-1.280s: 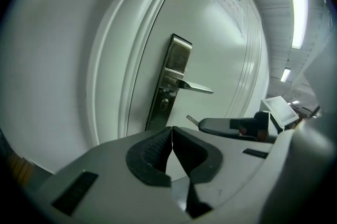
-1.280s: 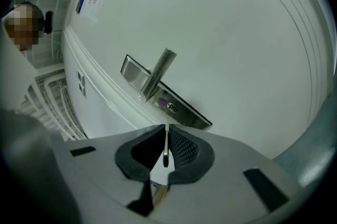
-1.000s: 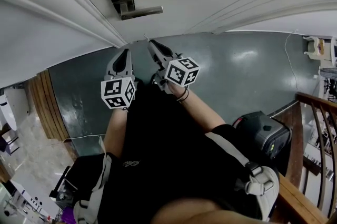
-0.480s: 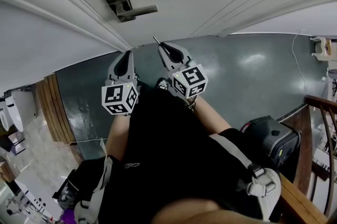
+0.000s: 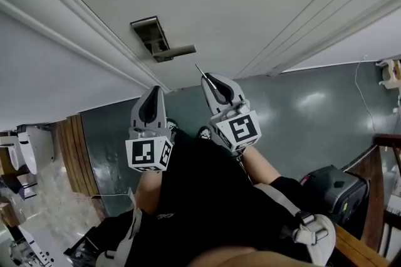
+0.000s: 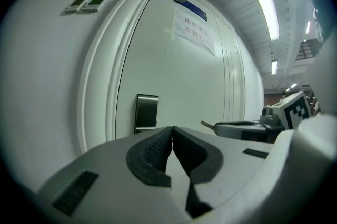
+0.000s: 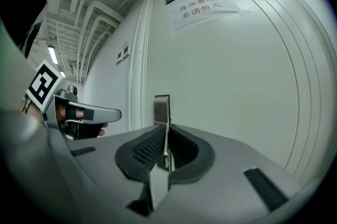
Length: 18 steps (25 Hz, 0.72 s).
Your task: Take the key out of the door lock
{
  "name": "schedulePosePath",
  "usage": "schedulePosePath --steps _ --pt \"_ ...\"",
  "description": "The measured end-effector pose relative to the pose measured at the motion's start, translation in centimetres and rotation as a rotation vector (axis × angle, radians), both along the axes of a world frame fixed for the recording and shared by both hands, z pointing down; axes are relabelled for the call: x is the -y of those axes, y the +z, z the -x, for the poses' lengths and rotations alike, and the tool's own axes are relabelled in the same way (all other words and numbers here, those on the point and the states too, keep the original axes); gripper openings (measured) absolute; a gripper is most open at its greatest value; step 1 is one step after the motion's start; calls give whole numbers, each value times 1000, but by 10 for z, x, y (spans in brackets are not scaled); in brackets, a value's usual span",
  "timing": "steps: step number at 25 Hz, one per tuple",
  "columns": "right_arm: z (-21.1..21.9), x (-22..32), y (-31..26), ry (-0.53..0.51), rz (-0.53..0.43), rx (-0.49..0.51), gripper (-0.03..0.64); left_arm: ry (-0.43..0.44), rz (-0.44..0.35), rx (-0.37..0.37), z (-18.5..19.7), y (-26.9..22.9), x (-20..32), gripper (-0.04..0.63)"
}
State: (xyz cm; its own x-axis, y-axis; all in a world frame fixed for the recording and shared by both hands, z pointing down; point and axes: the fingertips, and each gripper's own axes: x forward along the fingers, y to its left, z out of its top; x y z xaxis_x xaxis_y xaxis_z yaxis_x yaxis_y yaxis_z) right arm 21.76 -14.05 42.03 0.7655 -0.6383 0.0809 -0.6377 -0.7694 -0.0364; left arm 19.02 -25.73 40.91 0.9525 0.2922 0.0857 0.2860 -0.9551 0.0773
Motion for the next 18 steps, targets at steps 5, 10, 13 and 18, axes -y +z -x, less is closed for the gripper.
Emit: schedulePosePath --steps 5,10,13,18 --pt "-3 -3 -17 0 -20 -53 29 -9 32 -13 -1 -11 -3 25" --pt "-6 -8 -27 19 -28 -49 29 -14 46 -41 -3 -23 -3 25" --pt "-7 -8 -32 20 -25 -75 29 -21 50 -47 -6 -24 -2 25" --pt "-9 -5 -39 14 -23 -98 30 -10 52 -40 -10 -22 -6 25"
